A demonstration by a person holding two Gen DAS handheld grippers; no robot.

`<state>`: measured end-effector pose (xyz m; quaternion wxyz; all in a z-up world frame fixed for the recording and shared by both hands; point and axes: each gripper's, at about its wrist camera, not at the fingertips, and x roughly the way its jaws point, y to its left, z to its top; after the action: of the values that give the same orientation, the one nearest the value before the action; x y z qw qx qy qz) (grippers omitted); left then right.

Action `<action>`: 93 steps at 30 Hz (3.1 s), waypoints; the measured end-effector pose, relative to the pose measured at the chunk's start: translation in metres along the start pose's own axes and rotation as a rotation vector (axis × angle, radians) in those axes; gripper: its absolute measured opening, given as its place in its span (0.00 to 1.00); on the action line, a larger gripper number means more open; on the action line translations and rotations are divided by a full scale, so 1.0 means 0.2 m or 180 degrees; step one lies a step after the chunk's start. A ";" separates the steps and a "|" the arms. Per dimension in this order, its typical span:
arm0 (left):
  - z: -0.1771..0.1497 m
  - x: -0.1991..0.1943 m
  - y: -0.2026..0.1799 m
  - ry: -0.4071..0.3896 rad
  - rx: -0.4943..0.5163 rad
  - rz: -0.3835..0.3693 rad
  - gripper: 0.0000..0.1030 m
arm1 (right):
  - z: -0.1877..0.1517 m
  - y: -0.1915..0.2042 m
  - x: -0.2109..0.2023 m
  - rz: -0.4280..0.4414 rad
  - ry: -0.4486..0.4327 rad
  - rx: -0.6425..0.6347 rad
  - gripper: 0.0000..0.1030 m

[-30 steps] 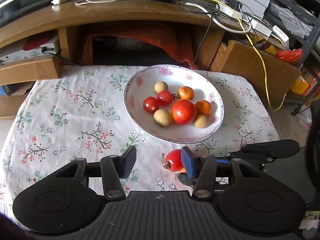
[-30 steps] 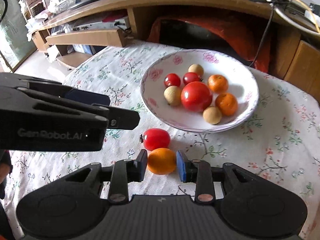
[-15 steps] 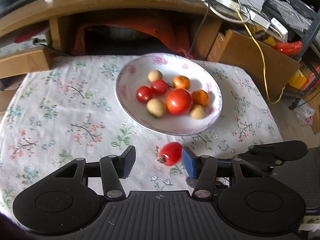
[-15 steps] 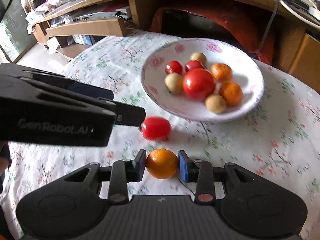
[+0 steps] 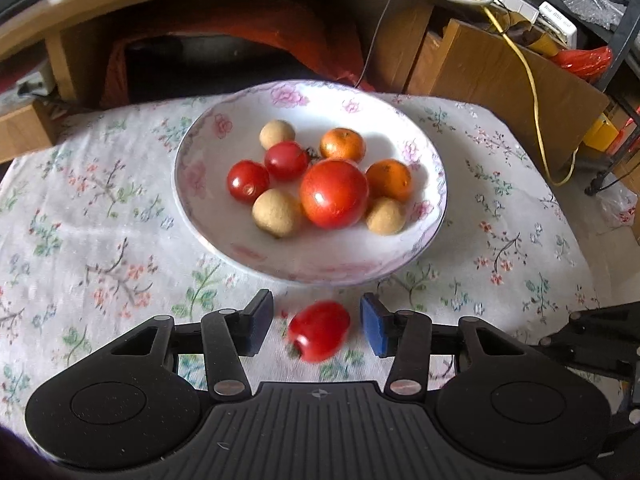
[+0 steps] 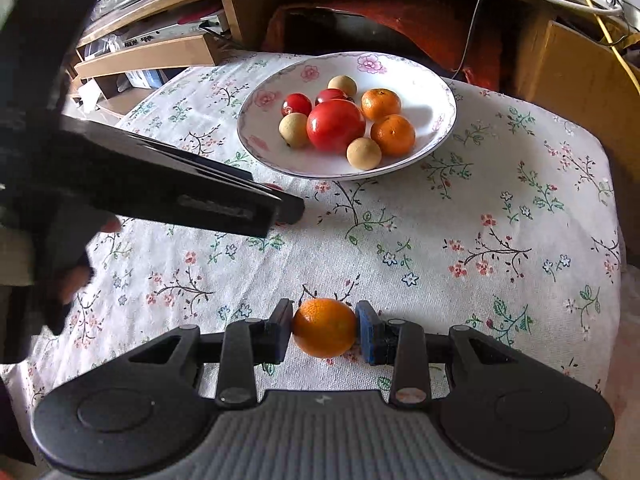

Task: Organize fruits
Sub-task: 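Close the left tool on the red cherry tomato, then carry the cherry tomato and the mandarin toward the white bowl with both tools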

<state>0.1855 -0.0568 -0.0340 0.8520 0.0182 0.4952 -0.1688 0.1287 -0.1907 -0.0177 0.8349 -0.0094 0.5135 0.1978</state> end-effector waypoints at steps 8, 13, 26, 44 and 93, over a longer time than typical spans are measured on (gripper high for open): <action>-0.04 -0.02 -0.02 0.0069 0.0093 0.0017 0.39 | 0.01 -0.02 0.00 -0.0051 -0.0001 0.0030 0.33; -0.05 -0.03 -0.02 0.0062 0.0096 0.0062 0.37 | 0.01 0.00 0.01 -0.0099 0.0000 0.0000 0.33; -0.19 -0.18 -0.01 0.0189 0.0130 0.0029 0.36 | 0.00 0.03 -0.02 -0.0170 -0.0024 -0.0106 0.33; -0.37 -0.27 -0.03 0.0207 0.0317 0.0078 0.42 | -0.13 0.17 -0.03 -0.0295 0.0019 -0.0488 0.32; -0.34 -0.27 -0.04 0.0087 0.0428 0.0023 0.36 | -0.10 0.13 -0.06 -0.0173 -0.0087 -0.0397 0.34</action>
<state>0.1011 -0.0362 -0.0213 0.8426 0.0796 0.4943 -0.1983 0.0983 -0.1752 -0.0115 0.8447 -0.0727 0.4882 0.2068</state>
